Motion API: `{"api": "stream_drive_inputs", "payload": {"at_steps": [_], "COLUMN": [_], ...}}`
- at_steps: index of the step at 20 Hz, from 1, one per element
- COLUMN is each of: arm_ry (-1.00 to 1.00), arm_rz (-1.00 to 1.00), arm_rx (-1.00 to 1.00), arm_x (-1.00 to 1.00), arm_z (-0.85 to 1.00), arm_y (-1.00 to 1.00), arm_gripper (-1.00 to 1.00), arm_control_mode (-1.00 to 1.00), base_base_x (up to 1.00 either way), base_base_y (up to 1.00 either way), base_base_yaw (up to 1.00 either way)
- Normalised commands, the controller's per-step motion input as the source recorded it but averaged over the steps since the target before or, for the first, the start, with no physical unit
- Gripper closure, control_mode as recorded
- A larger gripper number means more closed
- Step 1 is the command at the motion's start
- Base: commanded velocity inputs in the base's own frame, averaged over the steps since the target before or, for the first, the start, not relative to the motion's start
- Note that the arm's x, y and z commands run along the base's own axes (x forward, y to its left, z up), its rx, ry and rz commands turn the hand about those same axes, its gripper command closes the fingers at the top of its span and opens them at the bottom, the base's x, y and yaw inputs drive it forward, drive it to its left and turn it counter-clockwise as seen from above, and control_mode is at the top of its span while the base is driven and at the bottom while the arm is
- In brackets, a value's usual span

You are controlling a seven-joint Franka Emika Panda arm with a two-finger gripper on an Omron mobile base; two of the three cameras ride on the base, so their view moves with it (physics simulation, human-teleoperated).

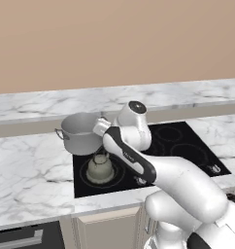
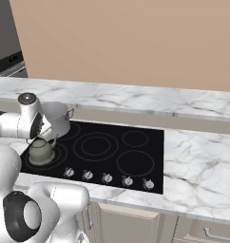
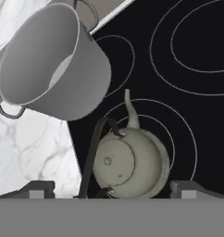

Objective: Pick the kettle from the counter and place it on a stove burner. Then turn the burner on.

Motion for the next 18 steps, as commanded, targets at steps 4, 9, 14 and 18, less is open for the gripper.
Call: {"api": "stream_drive_inputs", "payload": {"at_steps": [4, 9, 14, 18], "arm_ry": [0.04, 0.03, 0.0, 0.0], "arm_rz": [0.11, 0.15, 0.17, 0.13], "arm_rx": [-0.11, -0.1, -0.08, -0.07], "arm_x": [-0.34, -0.29, -0.24, -0.39], "arm_z": [0.02, 0.0, 0.0, -0.19], "arm_y": [-0.48, -0.57, -0.52, -0.36], "arm_gripper": [-1.0, -1.0, -1.0, -1.0], "arm_control_mode": [-1.0, -1.0, -1.0, -1.0], "base_base_x": [0.0, 0.0, 0.0, 0.0], "base_base_y": [0.0, 0.0, 0.0, 0.0], "base_base_yaw": [0.0, 0.0, 0.0, 0.0]}}
